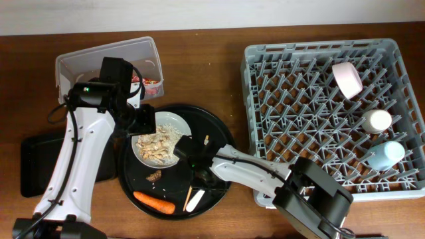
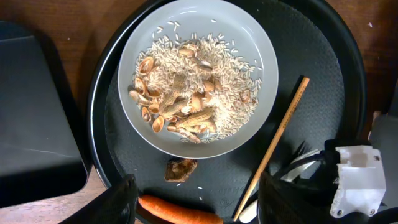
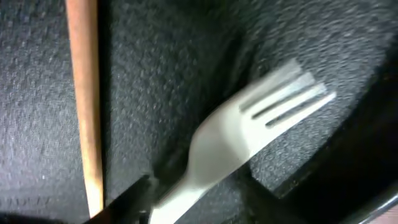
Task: Sort waste into correct bins and load items into the dishwasher rack
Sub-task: 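Grasp the white fork with the right gripper and stand it in the rack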
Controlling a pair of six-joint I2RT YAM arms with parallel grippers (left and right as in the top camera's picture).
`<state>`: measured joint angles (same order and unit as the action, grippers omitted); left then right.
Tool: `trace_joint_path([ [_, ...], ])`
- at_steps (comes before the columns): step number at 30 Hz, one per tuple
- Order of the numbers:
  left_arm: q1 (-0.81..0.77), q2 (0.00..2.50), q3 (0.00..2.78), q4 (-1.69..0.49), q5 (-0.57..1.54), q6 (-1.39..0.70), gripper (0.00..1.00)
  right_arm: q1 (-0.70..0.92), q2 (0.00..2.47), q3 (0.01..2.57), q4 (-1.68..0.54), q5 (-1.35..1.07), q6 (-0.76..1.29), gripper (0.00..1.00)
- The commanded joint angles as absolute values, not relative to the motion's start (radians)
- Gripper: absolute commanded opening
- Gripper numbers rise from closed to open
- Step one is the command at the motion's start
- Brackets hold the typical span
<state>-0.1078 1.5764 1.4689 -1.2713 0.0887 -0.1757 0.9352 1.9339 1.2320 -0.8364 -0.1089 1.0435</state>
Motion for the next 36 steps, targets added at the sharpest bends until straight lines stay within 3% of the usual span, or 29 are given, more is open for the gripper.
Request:
trace_joint_path([
  [1, -0.102, 1.565, 1.461, -1.269, 0.081, -0.164, 0.62, 0.936, 1.939, 1.227, -0.836, -0.051, 1.065, 0.36],
  [5, -0.102, 1.565, 1.461, -1.269, 0.081, -0.164, 0.61, 0.936, 1.939, 1.227, -0.802, -0.039, 1.090, 0.25],
  [11, -0.102, 1.565, 1.461, -1.269, 0.081, -0.164, 0.62, 0.936, 1.939, 1.227, -0.736, -0.041, 1.090, 0.20],
  [16, -0.102, 1.565, 1.461, -1.269, 0.081, -0.164, 0.62, 0.936, 1.939, 1.227, -0.701, -0.048, 1.090, 0.04],
  [25, -0.102, 1.565, 1.461, -1.269, 0.081, -0.164, 0.62, 0.903, 1.763, 1.229, -0.728, 0.017, 1.012, 0.04],
  [28, -0.102, 1.565, 1.461, -1.269, 0.081, -0.164, 0.62, 0.826, 1.619, 1.230, -0.791, 0.016, 0.850, 0.04],
  [32, -0.102, 1.565, 1.461, -1.269, 0.081, -0.164, 0.62, 0.566, 1.358, 1.243, -1.053, 0.042, 0.617, 0.04],
  [36, -0.102, 1.565, 1.461, -1.269, 0.082, -0.164, 0.62, 0.288, 1.302, 1.242, -1.156, 0.030, 0.298, 0.04],
])
